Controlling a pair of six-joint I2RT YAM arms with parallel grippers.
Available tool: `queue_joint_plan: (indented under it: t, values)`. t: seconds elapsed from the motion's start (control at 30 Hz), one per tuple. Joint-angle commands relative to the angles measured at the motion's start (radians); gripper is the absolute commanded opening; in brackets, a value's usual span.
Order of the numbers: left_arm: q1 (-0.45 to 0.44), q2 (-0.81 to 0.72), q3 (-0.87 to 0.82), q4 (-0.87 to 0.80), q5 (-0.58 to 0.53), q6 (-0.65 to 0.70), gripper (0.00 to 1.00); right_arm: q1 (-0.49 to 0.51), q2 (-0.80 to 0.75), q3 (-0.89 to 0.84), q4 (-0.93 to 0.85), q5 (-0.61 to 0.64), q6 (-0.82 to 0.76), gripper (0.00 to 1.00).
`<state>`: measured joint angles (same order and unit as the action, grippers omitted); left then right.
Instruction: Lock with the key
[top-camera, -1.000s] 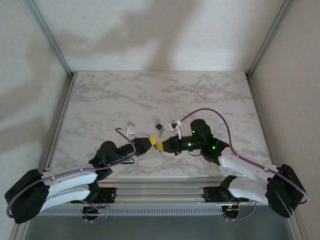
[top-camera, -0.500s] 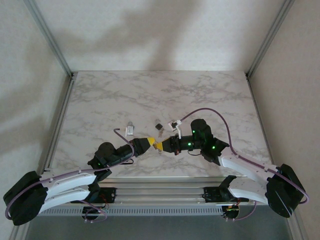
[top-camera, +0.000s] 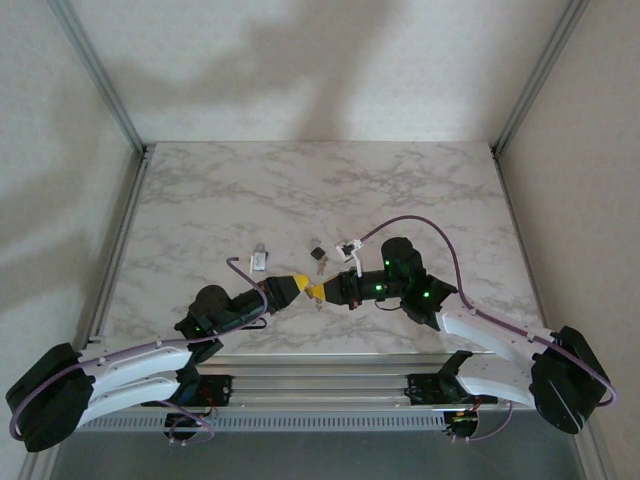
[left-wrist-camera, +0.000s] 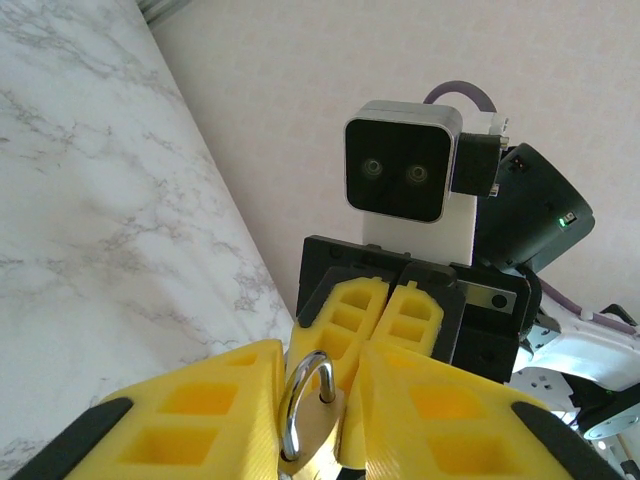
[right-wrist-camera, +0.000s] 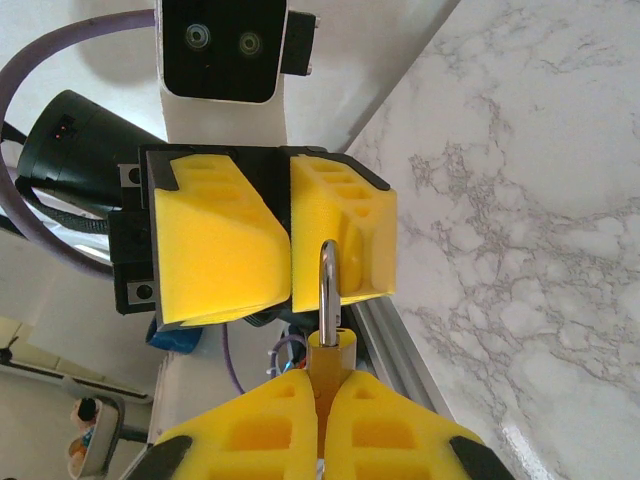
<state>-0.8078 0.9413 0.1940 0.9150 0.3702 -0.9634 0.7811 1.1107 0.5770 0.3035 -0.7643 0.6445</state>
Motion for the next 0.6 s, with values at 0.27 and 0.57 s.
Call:
queue_joint_plan:
  t: [0.27, 0.57]
  values:
    - [0.001, -0.012, 0.005, -0.015, -0.013, 0.034, 0.20, -0.006, 0.008, 0.014, 0.034, -0.035, 0.009, 0.00]
    - [0.001, 0.003, 0.024, -0.041, -0.018, 0.052, 0.15, -0.006, 0.008, 0.014, 0.032, -0.040, 0.009, 0.00]
